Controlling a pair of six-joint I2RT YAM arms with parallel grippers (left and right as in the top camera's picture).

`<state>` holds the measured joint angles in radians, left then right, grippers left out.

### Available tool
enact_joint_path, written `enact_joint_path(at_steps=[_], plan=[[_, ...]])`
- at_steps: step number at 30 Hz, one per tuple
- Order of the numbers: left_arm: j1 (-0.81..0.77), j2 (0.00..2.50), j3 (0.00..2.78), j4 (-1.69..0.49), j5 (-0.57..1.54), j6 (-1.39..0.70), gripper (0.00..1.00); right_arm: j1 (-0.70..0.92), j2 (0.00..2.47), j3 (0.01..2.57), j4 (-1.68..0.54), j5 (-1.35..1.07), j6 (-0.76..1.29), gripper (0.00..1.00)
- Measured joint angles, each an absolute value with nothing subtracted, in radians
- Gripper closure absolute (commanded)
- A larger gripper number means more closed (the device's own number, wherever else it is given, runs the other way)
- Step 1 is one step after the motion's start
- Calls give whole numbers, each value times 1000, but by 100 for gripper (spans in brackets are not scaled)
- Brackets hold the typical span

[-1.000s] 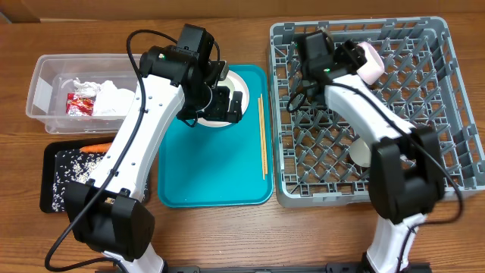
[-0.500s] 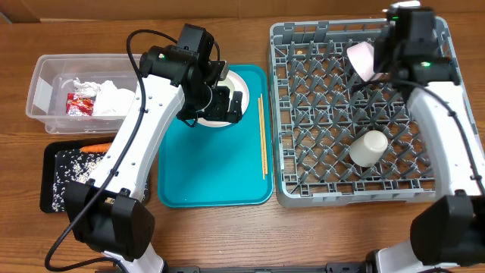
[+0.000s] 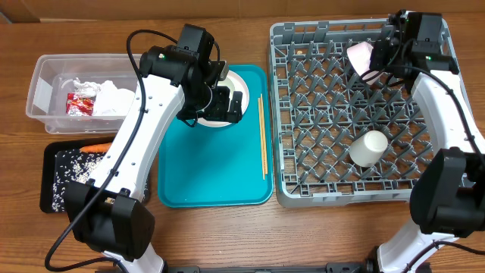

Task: Sort waste into correct bins and load items into the dishwasher
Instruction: 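Lower the pink bowl into the rack and open the right gripper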

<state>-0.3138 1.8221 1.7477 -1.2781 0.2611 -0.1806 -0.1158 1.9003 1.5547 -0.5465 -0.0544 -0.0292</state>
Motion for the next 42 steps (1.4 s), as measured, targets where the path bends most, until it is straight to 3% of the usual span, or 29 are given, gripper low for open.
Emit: enact_joint_path(at_steps=[8,26,32,37,42], plan=[[-314,1822,1748,-1278,262,-181,0,-116,1934,1555,-606,-76,-26,71],[-314,1822,1748,-1278,261,-181,0,-113,1944,1555,-677,-257,-26,69],[-314,1822,1748,-1278,262,-181,0,-113,1797,1573,-795,-300,-4,67],[-314,1822,1748,-1278,262,-181,0,-110,1665,1607,-861,-393,51,59],[-314,1822,1748,-1153,262,-181,0,-86,1657,1612,-959,-453,72,57]])
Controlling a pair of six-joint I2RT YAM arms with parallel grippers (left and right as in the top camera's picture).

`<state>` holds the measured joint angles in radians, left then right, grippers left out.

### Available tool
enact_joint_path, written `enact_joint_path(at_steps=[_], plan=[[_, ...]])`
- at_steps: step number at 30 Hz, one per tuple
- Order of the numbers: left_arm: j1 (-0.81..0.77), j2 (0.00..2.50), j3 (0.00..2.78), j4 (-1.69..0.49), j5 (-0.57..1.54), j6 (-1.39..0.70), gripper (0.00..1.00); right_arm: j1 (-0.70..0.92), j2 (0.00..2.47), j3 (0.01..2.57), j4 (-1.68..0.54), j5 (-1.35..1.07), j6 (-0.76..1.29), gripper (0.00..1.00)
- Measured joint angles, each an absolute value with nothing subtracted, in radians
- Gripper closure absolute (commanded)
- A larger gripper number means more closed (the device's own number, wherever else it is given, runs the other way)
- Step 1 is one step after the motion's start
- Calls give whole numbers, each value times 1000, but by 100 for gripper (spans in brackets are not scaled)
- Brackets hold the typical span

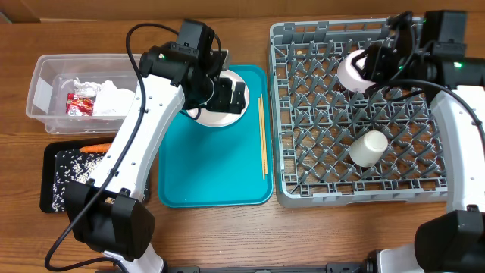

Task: Sort waste into correct bins and load items into the dishwasher
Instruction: 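Lower the pink bowl into the rack and open the right gripper, then grasp the white bowl on the pink plate with the left gripper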

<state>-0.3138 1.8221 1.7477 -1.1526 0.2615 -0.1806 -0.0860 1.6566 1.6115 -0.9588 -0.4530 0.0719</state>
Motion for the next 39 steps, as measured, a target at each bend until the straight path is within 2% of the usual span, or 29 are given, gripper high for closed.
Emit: enact_joint_path(at_steps=[4,8,12,14,20,23,29,39], plan=[[-314,1822,1748,-1107,234,-182,0,-40,1662,1612,-996,-469,78,56],[-307,1822,1748,-1056,104,-242,2,13,1662,1612,-1003,-473,78,52],[-268,1826,1748,-1018,17,-301,21,57,1662,1612,-1007,-466,78,50],[-246,1837,1748,-1009,-5,-316,23,73,1662,1612,-1011,-460,78,50],[-208,1983,1750,-958,-43,-340,40,82,1662,1612,-1028,-443,78,49],[-207,2060,1750,-925,-43,-343,44,82,1662,1612,-1040,-437,78,49],[-207,2124,1750,-893,-43,-367,67,82,1662,1612,-1067,-391,79,47],[-207,2143,1750,-893,-43,-368,62,82,1662,1612,-1078,-358,78,44]])
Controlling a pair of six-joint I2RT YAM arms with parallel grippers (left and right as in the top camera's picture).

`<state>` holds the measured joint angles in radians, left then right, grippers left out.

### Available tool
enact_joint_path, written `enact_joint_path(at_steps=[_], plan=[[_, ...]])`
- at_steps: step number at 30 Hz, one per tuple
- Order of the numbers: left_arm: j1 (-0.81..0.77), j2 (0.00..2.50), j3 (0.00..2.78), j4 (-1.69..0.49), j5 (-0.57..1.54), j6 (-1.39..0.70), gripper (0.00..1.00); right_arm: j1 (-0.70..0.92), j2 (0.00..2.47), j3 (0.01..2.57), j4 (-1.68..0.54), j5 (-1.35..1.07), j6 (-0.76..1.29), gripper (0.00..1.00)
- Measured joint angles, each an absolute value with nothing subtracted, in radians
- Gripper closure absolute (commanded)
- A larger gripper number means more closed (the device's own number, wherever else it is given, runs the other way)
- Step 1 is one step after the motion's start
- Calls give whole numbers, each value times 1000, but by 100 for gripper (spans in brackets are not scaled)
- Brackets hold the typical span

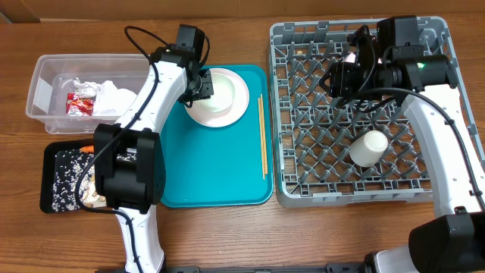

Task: Sort waste into correct bins and load items into the dishwasher
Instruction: 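Grasp the white bowl on the pink plate with the left gripper, then hand the white bowl from the left gripper to the right gripper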

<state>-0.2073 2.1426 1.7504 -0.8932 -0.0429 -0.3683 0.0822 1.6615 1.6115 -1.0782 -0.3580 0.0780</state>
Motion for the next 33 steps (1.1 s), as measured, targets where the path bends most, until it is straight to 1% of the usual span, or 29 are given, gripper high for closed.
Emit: enact_joint_path(at_steps=[2,3,5,7,8,9,10,13,17,22,27,33], plan=[[-207,2152,1750,-893,-43,-368,62,82,1662,1612,-1078,-358,78,44],[-207,2162,1750,-893,-43,-369,66,82,1662,1612,-1078,-358,78,44],[-207,2180,1750,-893,-43,-370,87,82,1662,1612,-1081,-358,78,43],[-205,2197,1750,-893,-43,-373,96,82,1662,1612,-1083,-358,78,43],[-203,2204,1750,-891,-42,-379,96,82,1662,1612,-1084,-358,78,43],[-202,2205,1751,-886,-39,-376,96,82,1662,1612,-1085,-357,78,35],[-202,2205,1757,-888,-35,-376,96,82,1662,1612,-1084,-355,78,33],[-200,2204,1778,-915,-35,-376,96,82,1662,1612,-1085,-349,80,29],[-195,2204,1822,-973,-43,-376,96,82,1662,1612,-1085,-349,78,29],[-188,2176,1911,-1106,-46,-376,96,82,1662,1612,-1086,-380,79,29],[-198,2067,1968,-1196,-46,-376,96,93,1662,1612,-1073,-445,82,29],[-265,1943,1983,-1266,-44,-375,96,153,1662,1612,-1048,-473,142,29]])
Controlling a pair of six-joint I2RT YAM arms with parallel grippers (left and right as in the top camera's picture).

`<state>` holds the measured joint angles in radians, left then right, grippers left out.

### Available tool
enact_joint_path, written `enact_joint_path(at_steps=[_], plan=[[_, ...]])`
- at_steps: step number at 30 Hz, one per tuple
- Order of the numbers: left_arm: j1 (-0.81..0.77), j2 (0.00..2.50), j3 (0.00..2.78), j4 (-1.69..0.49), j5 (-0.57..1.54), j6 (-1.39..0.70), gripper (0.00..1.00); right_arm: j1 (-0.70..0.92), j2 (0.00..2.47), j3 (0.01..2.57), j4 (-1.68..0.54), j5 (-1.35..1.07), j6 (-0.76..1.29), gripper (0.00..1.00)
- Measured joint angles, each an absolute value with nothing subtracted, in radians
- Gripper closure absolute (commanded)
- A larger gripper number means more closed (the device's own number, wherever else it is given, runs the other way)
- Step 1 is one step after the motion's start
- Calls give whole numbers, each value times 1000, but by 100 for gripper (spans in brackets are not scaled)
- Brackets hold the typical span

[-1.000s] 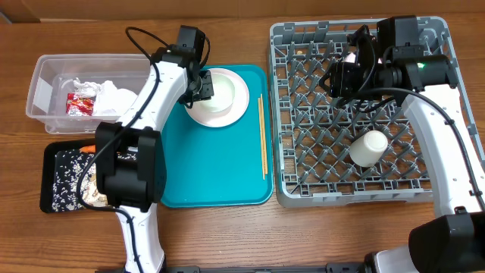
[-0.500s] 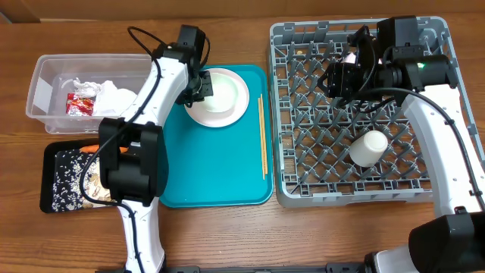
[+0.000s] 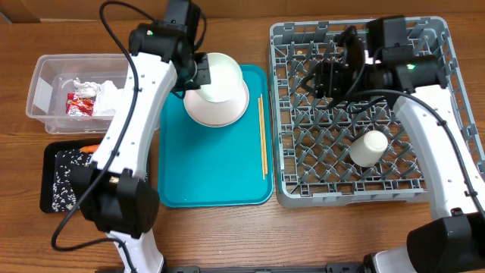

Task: Sort waste into correct bins and load items into the dishwasher
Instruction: 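Hand the white bowl from the left gripper to the right gripper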

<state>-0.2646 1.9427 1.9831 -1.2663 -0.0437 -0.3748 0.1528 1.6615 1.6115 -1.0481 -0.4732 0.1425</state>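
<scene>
My left gripper (image 3: 197, 71) is shut on the left rim of a white bowl (image 3: 222, 76), holding it tilted above a white plate (image 3: 218, 114) at the far end of the teal tray (image 3: 212, 178). A pair of wooden chopsticks (image 3: 261, 136) lies along the tray's right side. My right gripper (image 3: 324, 77) points left, low over the far middle of the grey dishwasher rack (image 3: 356, 193). Its fingers and anything between them are hidden by the wrist. A white cup (image 3: 368, 148) lies in the rack.
At the left, a clear bin (image 3: 45, 76) holds crumpled paper and a red wrapper. A black tray (image 3: 53, 182) in front of it carries food scraps and a carrot piece (image 3: 89, 148). Brown table surrounds everything.
The white bowl now looks larger and sits farther back over the plate, held by my left gripper. My right gripper has shifted slightly left over the rack.
At first my left gripper was over the bowl on the plate while my right held a pink bowl at the rack's far right. The right then had it farther left, then low over the rack with the bowl mostly hidden. My left moved to the white bowl's rim and now holds it up.
</scene>
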Motion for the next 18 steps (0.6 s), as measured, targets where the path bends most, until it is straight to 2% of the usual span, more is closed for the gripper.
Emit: enact_joint_path(at_steps=[15,18], plan=[[-385,1931,1985,-1313,37,-368,96,344,1675,1590,-923,-437,210,36],[-386,1931,1985,-1313,53,-366,96,355,1700,1588,-913,-434,210,42]])
